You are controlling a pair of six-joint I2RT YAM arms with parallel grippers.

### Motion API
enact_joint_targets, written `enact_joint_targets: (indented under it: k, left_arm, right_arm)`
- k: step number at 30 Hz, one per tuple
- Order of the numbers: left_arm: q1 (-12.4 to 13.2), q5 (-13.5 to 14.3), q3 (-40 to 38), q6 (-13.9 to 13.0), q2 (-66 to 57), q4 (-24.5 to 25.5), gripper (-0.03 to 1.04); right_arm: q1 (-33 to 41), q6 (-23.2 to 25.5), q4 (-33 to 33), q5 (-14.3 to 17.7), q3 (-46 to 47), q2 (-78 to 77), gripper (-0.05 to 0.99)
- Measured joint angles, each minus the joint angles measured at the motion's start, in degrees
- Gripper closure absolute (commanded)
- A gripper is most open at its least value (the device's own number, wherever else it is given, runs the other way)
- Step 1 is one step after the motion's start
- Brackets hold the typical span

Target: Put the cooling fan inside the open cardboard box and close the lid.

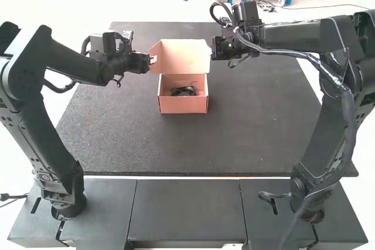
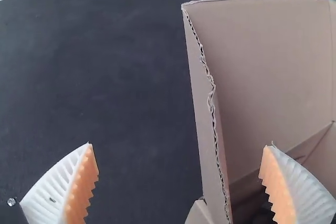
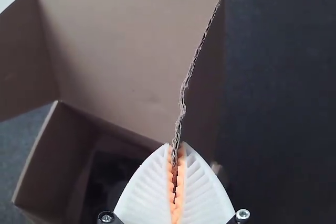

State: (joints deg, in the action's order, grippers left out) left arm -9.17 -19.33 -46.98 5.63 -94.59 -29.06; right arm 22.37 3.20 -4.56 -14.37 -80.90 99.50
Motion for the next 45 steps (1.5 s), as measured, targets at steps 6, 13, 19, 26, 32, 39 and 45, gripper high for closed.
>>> enact_joint_targets:
  k: [6,13,19,26,32,39,45]
  left_arm:
    - [0.0,-0.02,-0.5,0.39,0.0,0.52,0.73]
    - [0.0,-0.98,-2.01,0.39,0.0,1.2,0.96]
    - [0.0,-3.21,-2.03,1.38,0.04,1.18,0.99]
    - [0.0,-4.09,-2.01,3.61,0.81,2.01,0.99]
    - [-0.02,-5.35,-2.01,5.35,2.43,3.54,0.99]
    - [-0.98,-6.21,-1.97,5.88,4.09,5.64,0.98]
    - [-4.63,-6.19,1.31,6.05,6.82,5.44,0.98]
  right_arm:
    - [0.0,0.02,0.02,-0.24,0.0,0.0,0.95]
    - [0.0,0.02,0.09,-0.46,0.02,0.0,0.95]
    - [0.0,0.02,0.09,-0.48,0.02,0.0,0.95]
    - [0.0,0.11,0.22,-0.5,0.02,0.0,0.95]
    - [0.02,1.01,0.44,-0.92,0.02,-0.31,0.95]
    - [2.14,1.95,0.42,-0.9,0.04,-1.53,0.95]
    - [3.5,2.16,0.68,-0.9,1.88,-1.75,0.95]
